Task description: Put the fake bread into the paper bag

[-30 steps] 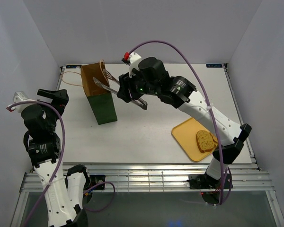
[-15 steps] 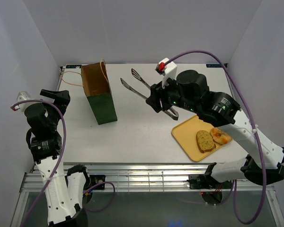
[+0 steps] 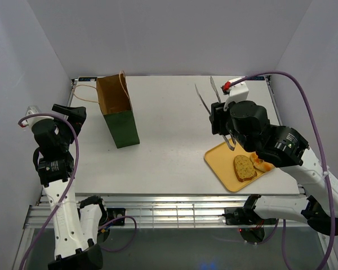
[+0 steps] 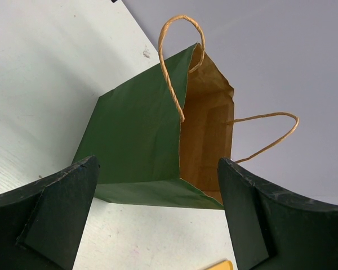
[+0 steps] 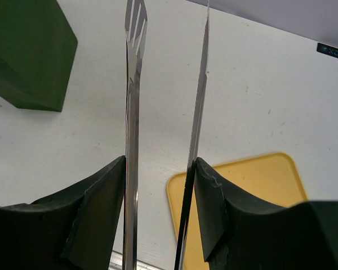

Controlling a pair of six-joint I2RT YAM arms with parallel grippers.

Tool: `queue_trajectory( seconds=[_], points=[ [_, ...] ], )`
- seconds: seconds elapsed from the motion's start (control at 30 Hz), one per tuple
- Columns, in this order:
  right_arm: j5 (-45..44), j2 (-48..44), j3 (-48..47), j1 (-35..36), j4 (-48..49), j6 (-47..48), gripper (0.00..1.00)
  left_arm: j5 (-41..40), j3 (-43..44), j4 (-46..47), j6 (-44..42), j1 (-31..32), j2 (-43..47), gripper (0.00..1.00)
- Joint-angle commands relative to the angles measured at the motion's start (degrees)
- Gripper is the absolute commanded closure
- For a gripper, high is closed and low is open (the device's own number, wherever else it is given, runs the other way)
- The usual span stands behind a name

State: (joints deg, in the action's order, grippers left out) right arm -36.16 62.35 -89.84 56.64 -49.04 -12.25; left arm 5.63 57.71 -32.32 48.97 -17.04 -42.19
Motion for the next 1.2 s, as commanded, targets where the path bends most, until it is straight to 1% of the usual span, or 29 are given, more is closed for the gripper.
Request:
queue_trajectory(
  seconds=[0.0,0.07,0.2,0.4,0.5,0.6,0.73,0.93,1.03,1.17],
  points=[
    [-7.9,-1.5,-1.0,0.0,-1.6,-3.4,0.44,1.9,0.6,1.4,-0.1,-0.3,-0.2,0.04],
    [-9.8,-0.7,-2.4,0.0,-5.4,-5.0,0.44,2.4,0.2,1.6,0.2,-0.2,0.5,0.04],
    [-10.7,1.4,-4.6,-0.7,-11.8,-8.3,0.44,2.9,-0.1,1.6,-0.2,-0.2,1.0,0.04],
    [-10.4,6.8,-6.6,-4.0,-22.5,-13.9,0.43,3.4,-0.3,1.7,-1.3,-0.2,1.5,0.04],
    [-9.8,9.0,-5.8,-6.5,-25.6,-15.5,0.43,3.9,-0.5,1.9,-1.5,-0.2,1.3,0.04],
    [-7.1,10.2,-4.2,-9.2,-25.6,-16.3,0.44,5.0,-0.7,2.3,-1.4,-0.2,0.4,0.04],
    [-6.0,12.5,-1.5,-12.1,-25.6,-18.2,0.44,7.0,-0.9,3.0,-0.7,-0.1,-1.2,0.04],
    [-7.1,15.6,4.6,-15.7,-25.1,-22.3,0.44,6.9,-1.5,3.8,-0.8,0.4,-4.0,0.04],
    [-7.2,16.8,8.5,-17.7,-22.6,-23.4,0.44,8.2,-2.1,4.4,-0.5,0.5,-5.5,0.04],
    [-7.3,18.6,11.7,-20.3,-19.8,-24.1,0.44,8.5,-2.7,4.5,-0.3,0.5,-5.4,0.04]
  ],
)
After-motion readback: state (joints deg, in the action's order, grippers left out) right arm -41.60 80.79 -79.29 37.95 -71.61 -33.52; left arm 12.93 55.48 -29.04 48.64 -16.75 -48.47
